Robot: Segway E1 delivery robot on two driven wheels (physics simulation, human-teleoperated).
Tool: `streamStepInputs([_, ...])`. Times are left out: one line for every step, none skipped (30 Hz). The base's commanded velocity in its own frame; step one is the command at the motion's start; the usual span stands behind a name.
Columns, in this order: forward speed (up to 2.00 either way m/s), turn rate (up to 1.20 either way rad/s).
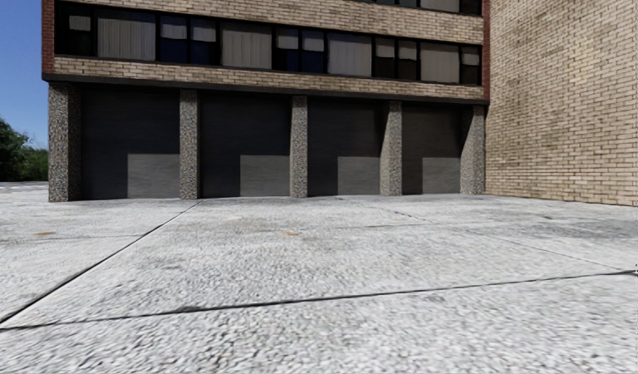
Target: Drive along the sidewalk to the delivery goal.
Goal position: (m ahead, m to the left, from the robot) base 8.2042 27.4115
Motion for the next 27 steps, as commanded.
streamStepInputs([2.0,0.73])
streamStepInputs([2.0,0.73])
streamStepInputs([2.0,0.73])
streamStepInputs([2.0,0.73])
streamStepInputs([2.0,0.73])
streamStepInputs([2.0,0.73])
streamStepInputs([2.0,0.73])
streamStepInputs([2.0,0.73])
streamStepInputs([2.0,0.73])
streamStepInputs([2.0,0.73])
streamStepInputs([2.0,0.73])
streamStepInputs([2.0,0.73])
streamStepInputs([2.0,0.73])
streamStepInputs([2.0,0.73])
streamStepInputs([2.0,0.73])
streamStepInputs([2.0,0.73])
streamStepInputs([2.0,0.73])
streamStepInputs([2.0,0.73])
streamStepInputs([2.0,0.73])
streamStepInputs([2.0,0.73])
streamStepInputs([2.0,0.73])
streamStepInputs([2.0,0.73])
streamStepInputs([2.0,0.73])
streamStepInputs([2.0,0.73])
streamStepInputs([2.0,0.73])
streamStepInputs([2.0,0.73])
streamStepInputs([2.0,0.73])
